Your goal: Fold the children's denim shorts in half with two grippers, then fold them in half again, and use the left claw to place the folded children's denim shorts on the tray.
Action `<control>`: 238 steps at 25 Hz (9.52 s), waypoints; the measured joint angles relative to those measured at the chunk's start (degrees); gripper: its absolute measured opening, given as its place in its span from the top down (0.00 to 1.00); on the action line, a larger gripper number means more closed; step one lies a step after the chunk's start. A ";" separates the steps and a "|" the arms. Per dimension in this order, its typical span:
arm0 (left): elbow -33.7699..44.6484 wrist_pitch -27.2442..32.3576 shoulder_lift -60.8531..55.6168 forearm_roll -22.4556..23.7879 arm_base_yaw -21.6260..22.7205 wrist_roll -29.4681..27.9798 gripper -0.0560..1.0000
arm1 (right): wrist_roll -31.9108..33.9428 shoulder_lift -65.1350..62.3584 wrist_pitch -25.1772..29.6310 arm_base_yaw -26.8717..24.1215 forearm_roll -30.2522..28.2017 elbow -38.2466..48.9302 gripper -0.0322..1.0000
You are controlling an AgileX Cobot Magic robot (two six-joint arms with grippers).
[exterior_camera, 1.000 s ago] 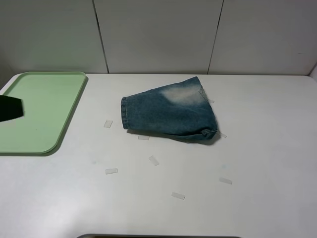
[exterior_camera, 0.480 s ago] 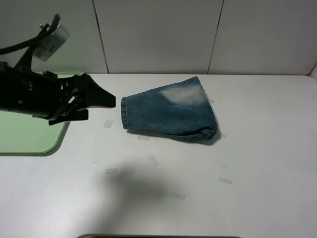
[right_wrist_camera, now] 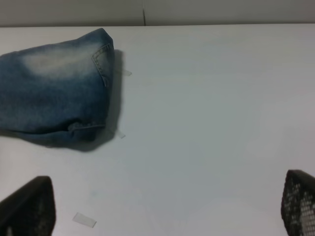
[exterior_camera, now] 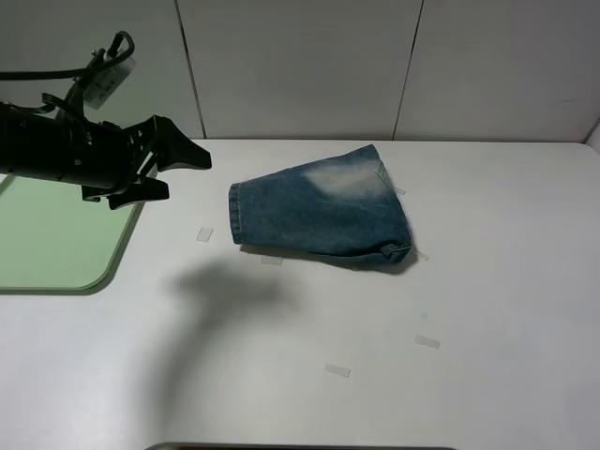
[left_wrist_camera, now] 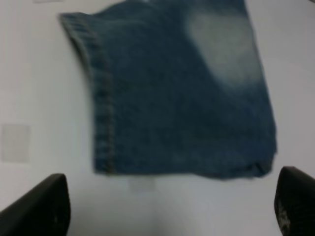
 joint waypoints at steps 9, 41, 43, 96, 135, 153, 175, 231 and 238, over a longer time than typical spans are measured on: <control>-8.60 6.49 14.62 -0.27 3.01 0.61 0.17 | 0.00 0.00 0.00 0.00 0.00 0.00 0.30; -28.90 3.06 36.97 -2.65 -6.70 1.02 0.17 | 0.00 0.00 0.00 0.00 -0.02 0.00 0.30; -29.93 3.06 37.60 -3.24 -7.43 1.02 0.17 | 0.00 0.00 0.00 0.00 -0.02 0.00 0.30; -35.12 3.39 26.24 70.08 -6.69 -37.27 0.82 | 0.00 0.00 0.00 0.00 -0.07 0.00 0.30; -35.04 12.96 20.55 126.58 10.27 -73.57 0.82 | 0.00 0.00 0.00 0.00 -0.19 0.00 0.30; -34.40 9.65 20.61 126.71 11.14 -73.73 0.72 | 0.02 0.00 0.00 0.00 -0.24 0.00 0.30; -34.40 8.72 20.61 120.41 11.14 -78.13 0.01 | 0.02 0.00 0.00 0.00 -0.24 0.00 0.30; -22.67 13.91 5.91 162.16 14.57 -111.71 0.12 | 0.02 0.00 0.00 0.00 -0.24 0.00 0.30; -22.67 7.62 -14.35 141.07 14.57 -98.07 0.12 | 0.02 0.00 0.00 0.00 -0.24 0.00 0.30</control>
